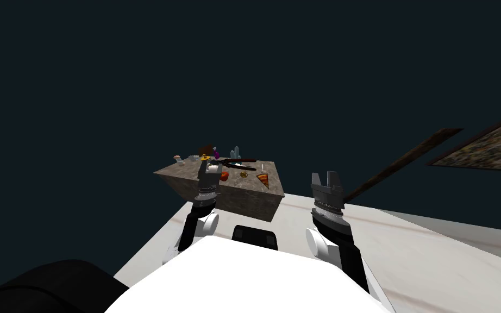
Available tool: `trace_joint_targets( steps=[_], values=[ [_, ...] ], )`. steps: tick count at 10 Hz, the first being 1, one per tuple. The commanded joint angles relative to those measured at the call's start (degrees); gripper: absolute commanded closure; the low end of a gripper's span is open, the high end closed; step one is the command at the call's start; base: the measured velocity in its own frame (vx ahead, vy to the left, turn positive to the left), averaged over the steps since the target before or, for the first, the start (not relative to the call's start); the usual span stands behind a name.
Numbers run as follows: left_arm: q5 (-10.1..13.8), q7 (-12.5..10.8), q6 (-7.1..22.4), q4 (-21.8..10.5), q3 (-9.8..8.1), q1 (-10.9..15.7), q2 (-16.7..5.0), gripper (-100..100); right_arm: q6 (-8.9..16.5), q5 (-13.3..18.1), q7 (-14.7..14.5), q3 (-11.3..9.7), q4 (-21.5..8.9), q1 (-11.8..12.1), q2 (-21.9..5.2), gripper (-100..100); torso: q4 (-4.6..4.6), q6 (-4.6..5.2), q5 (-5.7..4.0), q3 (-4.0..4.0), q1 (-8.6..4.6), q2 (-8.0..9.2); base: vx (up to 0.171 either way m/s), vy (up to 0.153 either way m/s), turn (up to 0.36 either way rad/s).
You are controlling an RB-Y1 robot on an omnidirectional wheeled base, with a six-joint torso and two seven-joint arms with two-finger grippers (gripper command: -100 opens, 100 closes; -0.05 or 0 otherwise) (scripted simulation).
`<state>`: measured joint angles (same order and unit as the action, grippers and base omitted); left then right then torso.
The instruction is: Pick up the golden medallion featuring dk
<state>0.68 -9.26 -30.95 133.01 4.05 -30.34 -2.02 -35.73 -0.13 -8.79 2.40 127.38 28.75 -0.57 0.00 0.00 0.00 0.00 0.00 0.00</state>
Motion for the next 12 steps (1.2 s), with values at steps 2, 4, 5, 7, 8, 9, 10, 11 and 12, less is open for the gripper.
trace_joint_targets(
  steps=[2, 4, 5, 7, 8, 9, 10, 11, 12],
  values=[
    [0.6, -0.4, 2.9, 0.2, 0.05, 1.0, -2.5, -100, 0.0, 0.0, 0.0, 0.0, 0.0, 0.0, 0.0, 0, 0.01, 0.01, 0.02, 0.02, 0.13, 0.04, -0.022, 0.059, -0.035],
    [1.3, -0.9, 6.0, 0.5, 0.07, 2.0, -4.1, -100, 0.0, 0.0, 0.0, 0.0, 0.0, 0.0, 0.0, 0, 0.02, 0.01, 0.08, 0.06, 0.36, 0.11, -0.028, 0.093, -0.063],
    [1.7, -1.2, 7.6, 0.6, 0.07, 2.7, -4.8, -100, 0.0, 0.0, 0.0, 0.0, 0.0, 0.0, 0.0, 0, 0.02, 0.01, 0.08, 0.05, 0.37, 0.09, -0.031, 0.104, -0.075],
    [2.1, -1.5, 10.2, 0.7, 0.05, 3.4, -5.4, -100, 0.0, 0.0, 0.0, 0.0, 0.0, 0.0, 0.0, 0, 0.02, -0.01, 0.08, 0.05, 0.33, 0.09, -0.025, 0.071, -0.031],
    [2.6, -1.9, 11.8, 0.8, 0.03, 4.2, -6.1, -100, 0.0, 0.0, 0.0, 0.0, 0.0, 0.0, 0.0, 0, 0.02, 0.0, 0.07, 0.05, 0.28, 0.08, -0.025, 0.103, -0.096],
    [2.6, -1.9, 12.7, 0.8, 0.03, 4.2, -6.1, -100, 0.0, 0.0, 0.0, 0.0, 0.0, 0.0, 0.0, 0, 0.02, 0.01, 0.08, 0.05, 0.38, 0.08, -0.019, 0.096, -0.043],
    [3.1, -2.3, 14.8, 0.9, -0.02, 5.1, -6.6, -100, 0.0, 0.0, 0.0, 0.0, 0.0, 0.0, 0.0, 0, 0.01, -0.01, 0.09, 0.04, 0.38, 0.06, -0.023, 0.079, -0.077],
    [3.1, -2.3, 15.3, 0.9, -0.02, 5.1, -6.6, -100, 0.0, 0.0, 0.0, 0.0, 0.0, 0.0, 0.0, 0, 0.01, 0.01, 0.08, 0.04, 0.33, 0.07, -0.022, 0.061, -0.038],
    [3.6, -2.7, 17.5, 0.9, -0.09, 6.0, -7.2, -100, 0.0, 0.0, 0.0, 0.0, 0.0, 0.0, 0.0, 0, 0.02, -0.01, 0.07, 0.04, 0.26, 0.06, -0.03, 0.074, -0.067]
  ],
)
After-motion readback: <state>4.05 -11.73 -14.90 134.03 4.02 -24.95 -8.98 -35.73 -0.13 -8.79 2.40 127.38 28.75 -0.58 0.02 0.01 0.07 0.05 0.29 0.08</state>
